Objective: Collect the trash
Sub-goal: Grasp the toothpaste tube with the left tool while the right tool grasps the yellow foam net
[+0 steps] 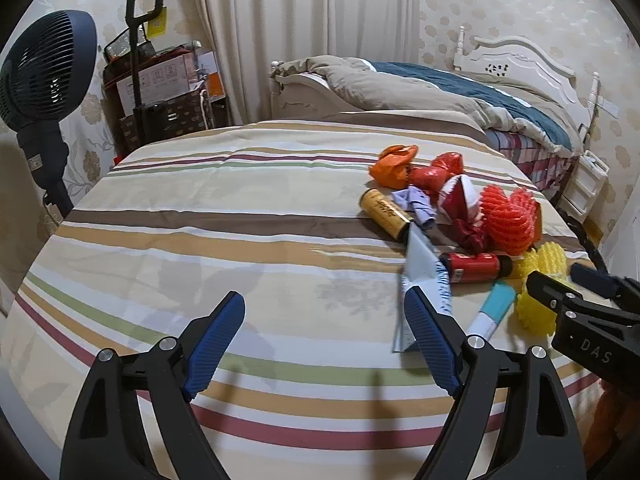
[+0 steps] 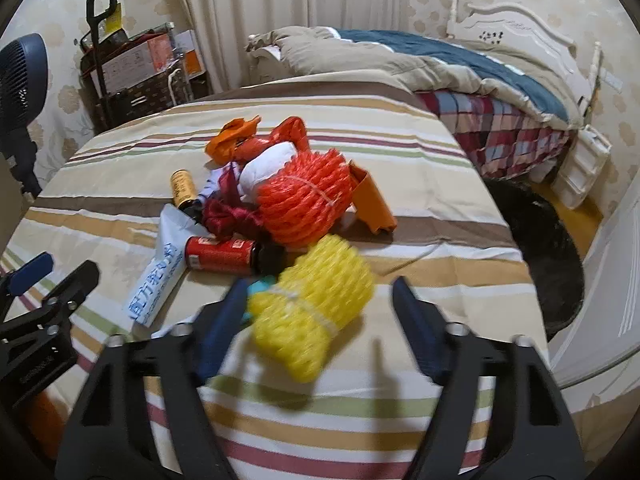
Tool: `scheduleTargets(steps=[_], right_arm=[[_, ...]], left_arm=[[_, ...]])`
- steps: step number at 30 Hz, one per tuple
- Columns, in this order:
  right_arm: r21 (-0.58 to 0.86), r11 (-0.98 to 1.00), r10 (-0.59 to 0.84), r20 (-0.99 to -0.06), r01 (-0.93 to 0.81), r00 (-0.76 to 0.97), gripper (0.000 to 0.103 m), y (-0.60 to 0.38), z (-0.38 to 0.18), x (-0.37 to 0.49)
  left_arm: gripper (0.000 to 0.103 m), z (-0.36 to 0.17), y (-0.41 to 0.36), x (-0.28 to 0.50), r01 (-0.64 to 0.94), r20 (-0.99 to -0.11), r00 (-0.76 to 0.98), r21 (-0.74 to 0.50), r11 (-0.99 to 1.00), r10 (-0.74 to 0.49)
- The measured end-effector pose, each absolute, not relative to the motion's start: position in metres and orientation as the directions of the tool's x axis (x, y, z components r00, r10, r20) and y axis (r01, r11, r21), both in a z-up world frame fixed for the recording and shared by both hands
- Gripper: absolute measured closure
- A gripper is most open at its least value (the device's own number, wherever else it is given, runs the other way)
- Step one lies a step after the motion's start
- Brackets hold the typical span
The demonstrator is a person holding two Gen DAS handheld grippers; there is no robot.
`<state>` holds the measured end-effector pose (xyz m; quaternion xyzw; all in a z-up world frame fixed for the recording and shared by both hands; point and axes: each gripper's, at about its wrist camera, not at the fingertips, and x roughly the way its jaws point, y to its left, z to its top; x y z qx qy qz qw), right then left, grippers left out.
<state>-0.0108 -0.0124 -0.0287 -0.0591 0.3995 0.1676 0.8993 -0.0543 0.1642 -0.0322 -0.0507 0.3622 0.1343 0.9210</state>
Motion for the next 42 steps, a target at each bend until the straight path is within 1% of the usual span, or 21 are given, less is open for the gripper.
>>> scheduleTargets(steps=[2, 4, 6, 13, 18, 19, 21, 23, 25, 27, 34, 38, 40, 42], right_arm=[[0.041, 0.933, 0.266, -0.744, -0.356, 0.613, 0.05, -0.013, -0.029, -0.011], [0.046, 0.93, 0.276, -0.74, -0.364, 0.613, 0.057, -0.015, -0.028, -0.013], [0.051, 0.929, 0.284, -0.734, -0.366, 0.617, 0.059, -0.019, -0.026, -0.014], [0.014, 0.94, 0.247, -0.719, -0.34, 0.65, 0.06, -0.042, -0.025, -0.02], [0.03, 0.944, 0.249, -0.717, -0.328, 0.651, 0.06, -0.059, -0.027, -0.018], [0.033, 0.944, 0.251, -0.717, -0.329, 0.65, 0.06, -0.06, -0.027, -0.018], [0.045, 0.943, 0.26, -0.717, -0.329, 0.647, 0.059, -0.063, -0.027, -0.018], [0.058, 0.943, 0.269, -0.716, -0.329, 0.644, 0.056, -0.066, -0.029, -0.016], [0.067, 0.942, 0.274, -0.717, -0.328, 0.641, 0.055, -0.066, -0.03, -0.015], [0.074, 0.942, 0.279, -0.716, -0.329, 0.64, 0.054, -0.067, -0.032, -0.014], [0.104, 0.941, 0.295, -0.717, -0.321, 0.632, 0.051, -0.072, -0.033, -0.014], [0.119, 0.944, 0.295, -0.72, -0.307, 0.628, 0.051, -0.077, -0.035, -0.012], [0.122, 0.943, 0.298, -0.723, -0.309, 0.624, 0.057, -0.078, -0.036, -0.012], [0.126, 0.941, 0.304, -0.72, -0.313, 0.624, 0.061, -0.079, -0.035, -0.013]], left_arm=[[0.021, -0.033, 0.159, -0.053, -0.273, -0.681, 0.703, 0.003, 0.962, 0.202], [0.021, -0.033, 0.154, -0.051, -0.261, -0.682, 0.705, 0.004, 0.965, 0.194], [0.021, -0.034, 0.149, -0.049, -0.251, -0.683, 0.706, 0.007, 0.968, 0.188], [0.021, -0.039, 0.135, -0.037, -0.214, -0.703, 0.697, -0.016, 0.977, 0.141], [0.021, -0.048, 0.128, -0.027, -0.202, -0.727, 0.672, 0.0, 0.979, 0.139], [0.023, -0.049, 0.128, -0.025, -0.201, -0.73, 0.67, -0.001, 0.98, 0.137], [0.036, -0.051, 0.128, -0.023, -0.194, -0.742, 0.658, 0.0, 0.981, 0.13], [0.045, -0.054, 0.127, -0.02, -0.186, -0.755, 0.644, -0.002, 0.983, 0.12], [0.059, -0.057, 0.127, -0.019, -0.18, -0.762, 0.637, -0.002, 0.984, 0.115], [0.066, -0.058, 0.126, -0.02, -0.177, -0.763, 0.637, -0.003, 0.984, 0.112], [0.074, -0.053, 0.127, -0.026, -0.171, -0.747, 0.657, -0.013, 0.985, 0.104], [0.075, -0.05, 0.13, -0.031, -0.178, -0.74, 0.665, -0.026, 0.984, 0.101], [0.075, -0.05, 0.131, -0.032, -0.179, -0.742, 0.663, -0.028, 0.983, 0.1], [0.075, -0.049, 0.133, -0.034, -0.186, -0.742, 0.662, -0.03, 0.982, 0.103]])
